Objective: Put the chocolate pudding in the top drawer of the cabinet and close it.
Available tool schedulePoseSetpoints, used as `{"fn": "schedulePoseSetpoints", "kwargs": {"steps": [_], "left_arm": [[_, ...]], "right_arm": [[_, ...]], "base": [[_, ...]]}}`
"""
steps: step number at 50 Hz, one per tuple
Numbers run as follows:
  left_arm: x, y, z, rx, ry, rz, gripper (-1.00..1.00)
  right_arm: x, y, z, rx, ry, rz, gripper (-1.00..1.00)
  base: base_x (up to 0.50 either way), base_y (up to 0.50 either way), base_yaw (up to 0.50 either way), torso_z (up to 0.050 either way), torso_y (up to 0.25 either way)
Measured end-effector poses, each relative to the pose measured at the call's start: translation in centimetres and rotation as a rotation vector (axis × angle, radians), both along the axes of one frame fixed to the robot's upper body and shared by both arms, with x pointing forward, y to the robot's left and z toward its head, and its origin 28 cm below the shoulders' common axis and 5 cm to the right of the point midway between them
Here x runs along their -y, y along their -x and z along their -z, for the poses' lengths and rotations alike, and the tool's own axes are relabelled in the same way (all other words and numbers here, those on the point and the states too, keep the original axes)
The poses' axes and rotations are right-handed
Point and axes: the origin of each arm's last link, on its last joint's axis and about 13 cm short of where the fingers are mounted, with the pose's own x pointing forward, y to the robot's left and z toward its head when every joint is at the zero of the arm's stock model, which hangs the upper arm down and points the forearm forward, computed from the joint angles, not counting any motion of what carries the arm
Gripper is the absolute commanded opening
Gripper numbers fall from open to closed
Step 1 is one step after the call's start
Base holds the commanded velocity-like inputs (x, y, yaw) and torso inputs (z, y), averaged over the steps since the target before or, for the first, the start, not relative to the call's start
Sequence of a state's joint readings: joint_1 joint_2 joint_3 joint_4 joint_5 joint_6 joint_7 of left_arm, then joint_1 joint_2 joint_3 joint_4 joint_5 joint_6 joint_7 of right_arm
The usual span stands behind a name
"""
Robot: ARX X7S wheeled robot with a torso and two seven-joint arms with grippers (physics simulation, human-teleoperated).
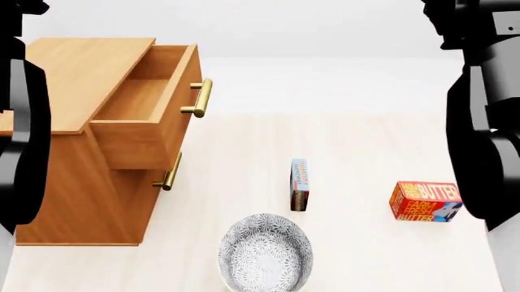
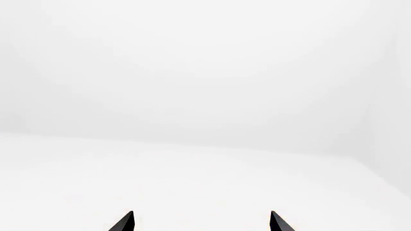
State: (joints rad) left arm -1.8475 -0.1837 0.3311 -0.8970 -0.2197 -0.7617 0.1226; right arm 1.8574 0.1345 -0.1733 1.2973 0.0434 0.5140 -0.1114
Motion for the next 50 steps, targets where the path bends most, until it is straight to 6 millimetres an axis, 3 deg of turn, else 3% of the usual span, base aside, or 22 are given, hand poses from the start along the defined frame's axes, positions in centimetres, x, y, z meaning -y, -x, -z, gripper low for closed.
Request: {"fn": "schedulePoseSetpoints", "kwargs": {"steps": [30,50], "left_arm": [[0.0,0.1,0.9,-0.071,-0.002,0.000,1.00],[-0.4,2.4,3.0,-0.376,-0.112,0.071,1.00]], "right_arm": [[-0.2,-0.1,1.0,-0.032,-0.001,-0.016,1.00],[0.1,-0.1,2.2,-0.059,-0.007,-0.021,1.00]], "base": [[0.00,0.00,0.00,0.000,-0.090],[0.00,0.00,0.00,0.000,0.000]]}}
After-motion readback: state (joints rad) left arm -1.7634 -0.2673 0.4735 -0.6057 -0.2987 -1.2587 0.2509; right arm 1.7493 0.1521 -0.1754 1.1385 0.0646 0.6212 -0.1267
